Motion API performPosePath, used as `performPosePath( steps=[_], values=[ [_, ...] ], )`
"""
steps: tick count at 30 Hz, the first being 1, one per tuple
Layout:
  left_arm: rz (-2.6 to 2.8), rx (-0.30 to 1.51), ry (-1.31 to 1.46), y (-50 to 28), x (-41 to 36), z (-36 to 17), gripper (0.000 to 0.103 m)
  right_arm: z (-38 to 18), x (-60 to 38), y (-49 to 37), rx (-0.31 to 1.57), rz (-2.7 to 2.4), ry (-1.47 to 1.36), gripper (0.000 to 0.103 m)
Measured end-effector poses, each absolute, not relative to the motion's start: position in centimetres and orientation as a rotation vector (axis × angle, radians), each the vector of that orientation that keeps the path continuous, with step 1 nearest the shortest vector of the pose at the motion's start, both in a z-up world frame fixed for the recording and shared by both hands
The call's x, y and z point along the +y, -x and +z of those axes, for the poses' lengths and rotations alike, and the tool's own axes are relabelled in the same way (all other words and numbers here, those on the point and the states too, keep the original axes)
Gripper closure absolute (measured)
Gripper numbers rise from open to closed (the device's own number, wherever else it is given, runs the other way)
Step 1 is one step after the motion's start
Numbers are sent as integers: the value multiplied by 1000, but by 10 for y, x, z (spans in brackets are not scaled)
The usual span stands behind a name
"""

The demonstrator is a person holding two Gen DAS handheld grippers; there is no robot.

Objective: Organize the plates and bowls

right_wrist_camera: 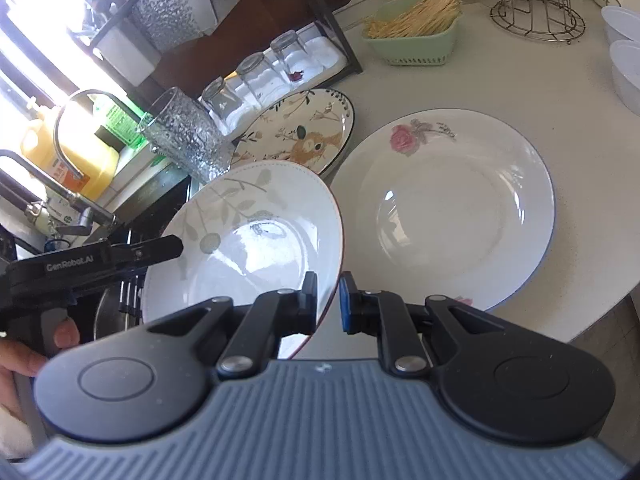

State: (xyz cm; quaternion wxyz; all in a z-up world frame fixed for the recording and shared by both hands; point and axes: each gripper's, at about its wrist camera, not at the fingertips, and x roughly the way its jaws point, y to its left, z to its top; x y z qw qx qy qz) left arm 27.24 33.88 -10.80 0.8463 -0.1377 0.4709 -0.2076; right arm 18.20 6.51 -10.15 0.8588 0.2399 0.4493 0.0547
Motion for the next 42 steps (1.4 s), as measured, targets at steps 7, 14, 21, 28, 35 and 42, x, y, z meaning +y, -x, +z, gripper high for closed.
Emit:
performPosePath(
  steps=[7, 14, 21, 28, 35, 42],
  values=[
    [-439, 989, 394, -276, 307, -97, 67, -90, 20, -190, 909, 99, -558, 88],
    [-414, 967, 393, -285, 261, -89, 67, -80, -27, -208, 889, 125, -573, 88],
    [-403, 995, 335, -305, 225, -100, 67, -100, -52, -223, 910, 143, -532, 88],
    [-381, 1081, 286, -318, 206, -124, 67, -122, -63, -232, 949, 137, -527, 88],
    [-377, 1126, 151, -317, 186, -135, 67, -141, -65, -231, 1009, 123, -502, 88],
    [-372, 1156, 80, -322, 177, -139, 67, -147, -68, -232, 1029, 129, -506, 88]
  ],
)
